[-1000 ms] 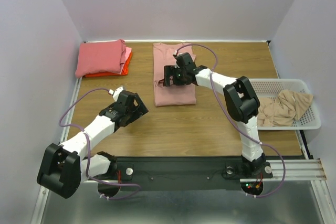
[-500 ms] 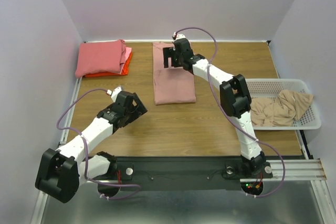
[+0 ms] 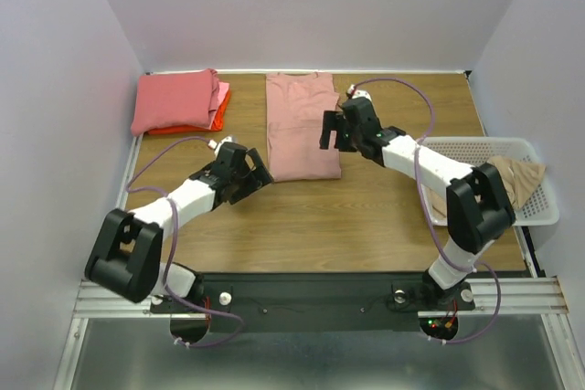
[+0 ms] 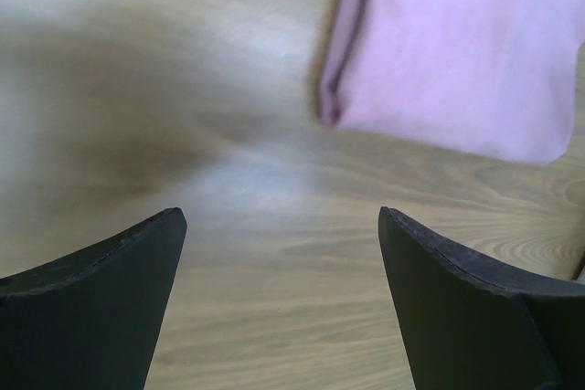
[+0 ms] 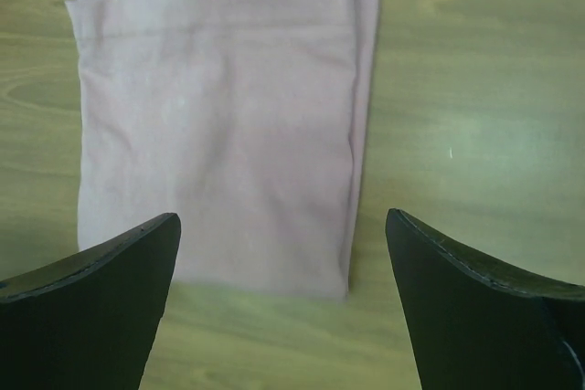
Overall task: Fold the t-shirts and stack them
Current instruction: Fold the tshirt
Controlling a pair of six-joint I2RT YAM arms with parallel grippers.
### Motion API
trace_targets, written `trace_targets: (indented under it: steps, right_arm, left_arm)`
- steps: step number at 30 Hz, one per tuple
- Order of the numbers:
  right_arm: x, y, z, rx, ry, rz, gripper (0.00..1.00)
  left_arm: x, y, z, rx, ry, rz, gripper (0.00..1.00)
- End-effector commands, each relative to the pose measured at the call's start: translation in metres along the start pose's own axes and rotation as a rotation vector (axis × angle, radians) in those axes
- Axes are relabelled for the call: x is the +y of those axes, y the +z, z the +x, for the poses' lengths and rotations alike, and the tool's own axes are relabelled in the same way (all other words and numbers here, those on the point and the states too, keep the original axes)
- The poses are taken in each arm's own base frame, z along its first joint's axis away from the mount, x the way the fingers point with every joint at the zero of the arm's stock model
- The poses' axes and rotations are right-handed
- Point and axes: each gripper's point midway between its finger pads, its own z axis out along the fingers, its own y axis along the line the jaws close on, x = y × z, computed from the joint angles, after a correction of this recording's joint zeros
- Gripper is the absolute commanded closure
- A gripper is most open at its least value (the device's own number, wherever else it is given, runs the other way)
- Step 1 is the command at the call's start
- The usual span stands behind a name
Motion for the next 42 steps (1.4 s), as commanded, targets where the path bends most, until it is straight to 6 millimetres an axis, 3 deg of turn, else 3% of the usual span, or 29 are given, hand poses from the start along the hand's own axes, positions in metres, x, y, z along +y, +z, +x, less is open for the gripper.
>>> trace_targets:
  steps: [1, 2, 3, 6, 11, 17, 20, 22, 23, 25, 27, 28, 30, 31, 33, 37, 42]
  right_arm:
    - [-0.014, -0.01, 0.033, 0.071, 0.186, -0.022, 0.0]
    - [-0.016, -0.011, 0.048, 0.109, 0.201, -0.029, 0.0]
    - [-0.016, -0.012, 0.054, 0.126, 0.213, -0.038, 0.01]
    - [-0.023, -0.008, 0.071, 0.171, 0.254, -0.032, 0.04]
    - [-0.015, 0.001, 0.084, 0.23, 0.308, -0.122, 0.12]
    - [-0.015, 0.01, 0.103, 0.282, 0.34, -0.141, 0.3]
    - [-0.017, 0.012, 0.108, 0.292, 0.344, -0.135, 0.5]
    - [-0.015, 0.012, 0.11, 0.3, 0.347, -0.145, 0.56]
    - [-0.015, 0.012, 0.113, 0.308, 0.348, -0.146, 0.58]
    - [-0.014, 0.012, 0.115, 0.315, 0.354, -0.156, 0.66]
    - [-0.013, 0.011, 0.118, 0.323, 0.352, -0.17, 0.88]
    - [-0.01, 0.008, 0.119, 0.328, 0.346, -0.185, 0.91]
    - [-0.007, -0.003, 0.119, 0.331, 0.324, -0.227, 0.99]
    - [-0.007, -0.009, 0.117, 0.322, 0.319, -0.235, 1.0]
    - [-0.011, -0.023, 0.121, 0.313, 0.305, -0.241, 1.0]
    - [-0.018, -0.074, 0.118, 0.244, 0.327, -0.264, 1.0]
    - [-0.02, -0.128, 0.123, 0.241, 0.316, -0.318, 1.0]
  left_arm:
    - [-0.054, 0.011, -0.026, -0.023, 0.07, 0.157, 0.02]
    - [-0.053, 0.021, -0.021, 0.006, 0.076, 0.145, 0.06]
    - [-0.065, 0.022, -0.025, 0.015, 0.094, 0.176, 0.08]
    - [-0.065, 0.035, -0.02, 0.046, 0.098, 0.167, 0.15]
    - [-0.053, 0.051, -0.011, 0.074, 0.098, 0.12, 0.3]
    - [-0.046, 0.067, -0.003, 0.106, 0.094, 0.087, 0.38]
    - [-0.039, 0.073, 0.002, 0.123, 0.088, 0.064, 0.49]
    - [-0.036, 0.075, 0.004, 0.129, 0.087, 0.055, 0.6]
    - [-0.034, 0.076, 0.006, 0.136, 0.085, 0.053, 0.8]
    - [-0.032, 0.077, 0.012, 0.154, 0.08, 0.053, 1.0]
    - [-0.032, 0.076, 0.013, 0.157, 0.08, 0.059, 1.0]
    - [-0.03, 0.075, 0.017, 0.169, 0.079, 0.059, 1.0]
    - [-0.037, 0.066, 0.019, 0.174, 0.084, 0.095, 1.0]
    - [-0.032, 0.061, 0.027, 0.183, 0.081, 0.089, 1.0]
    - [-0.043, 0.043, 0.033, 0.162, 0.105, 0.129, 1.0]
    - [-0.038, 0.009, 0.059, 0.159, 0.138, 0.137, 1.0]
    - [-0.059, -0.043, 0.067, 0.146, 0.159, 0.233, 1.0]
